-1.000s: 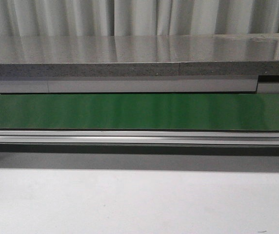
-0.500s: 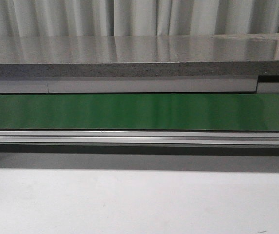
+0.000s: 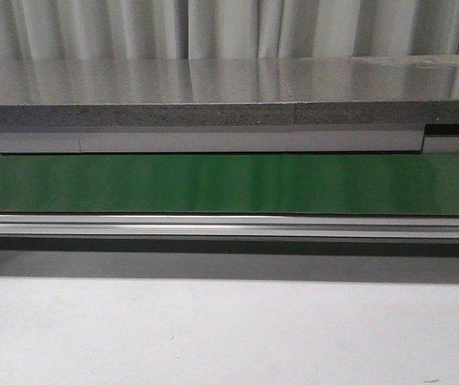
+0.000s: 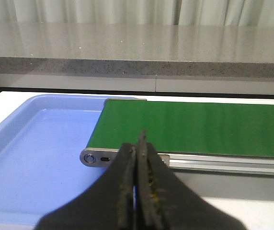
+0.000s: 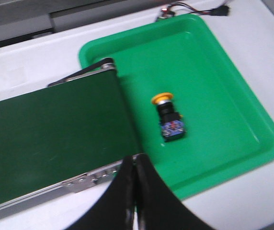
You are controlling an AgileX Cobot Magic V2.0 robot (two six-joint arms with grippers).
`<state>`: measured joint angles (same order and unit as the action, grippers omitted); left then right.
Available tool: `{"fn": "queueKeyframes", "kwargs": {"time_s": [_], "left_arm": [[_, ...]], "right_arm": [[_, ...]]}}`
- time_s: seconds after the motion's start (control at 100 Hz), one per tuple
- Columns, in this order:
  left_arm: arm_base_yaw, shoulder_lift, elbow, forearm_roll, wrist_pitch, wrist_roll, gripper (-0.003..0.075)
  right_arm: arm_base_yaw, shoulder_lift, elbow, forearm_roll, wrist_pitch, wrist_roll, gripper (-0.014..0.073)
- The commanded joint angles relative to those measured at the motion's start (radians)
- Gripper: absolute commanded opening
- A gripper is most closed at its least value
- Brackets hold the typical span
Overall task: Move button from right to left
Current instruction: 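Lower the right gripper and grasp the yellow-capped button's black base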
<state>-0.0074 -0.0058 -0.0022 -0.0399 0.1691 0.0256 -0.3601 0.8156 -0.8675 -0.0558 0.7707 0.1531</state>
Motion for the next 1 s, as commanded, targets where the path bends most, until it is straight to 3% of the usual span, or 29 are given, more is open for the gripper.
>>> {"fn": "queueKeyframes", "kwargs": {"time_s": [0.0, 0.16, 0.25, 0.35, 0.52, 0.59, 0.99], "left_arm": [[0.004, -0.031, 0.046, -0.002, -0.077, -0.002, -0.0020], [0.004, -0.031, 0.046, -0.002, -0.077, -0.002, -0.0020], [0.004, -0.031, 0.046, -0.002, -0.077, -0.002, -0.0020], [0.004, -0.031, 0.046, -0.002, -0.077, -0.002, -0.0020], [0.004, -0.031, 0.046, -0.002, -0.077, -0.002, -0.0020], [0.004, -0.031, 0.046, -0.002, -0.077, -0.002, -0.0020], [0.004, -0.031, 0.046, -0.002, -0.077, -0.002, -0.0020]], "right_arm": [[-0.083, 0.021, -0.037, 0.007, -0.046, 0.006, -0.0057], [-0.174, 0.072, -0.037, 0.010, -0.044, 0.006, -0.0053], [-0.204, 0.106, -0.037, 0.017, -0.033, -0.011, 0.0004], [-0.236, 0.169, -0.037, 0.031, -0.023, -0.075, 0.0171], [-0.240, 0.290, -0.083, 0.049, -0.017, -0.187, 0.0572], [-0.240, 0.344, -0.127, 0.073, -0.011, -0.236, 0.0666], [-0.240, 0.665, -0.388, 0.140, 0.079, -0.559, 0.0645]]}}
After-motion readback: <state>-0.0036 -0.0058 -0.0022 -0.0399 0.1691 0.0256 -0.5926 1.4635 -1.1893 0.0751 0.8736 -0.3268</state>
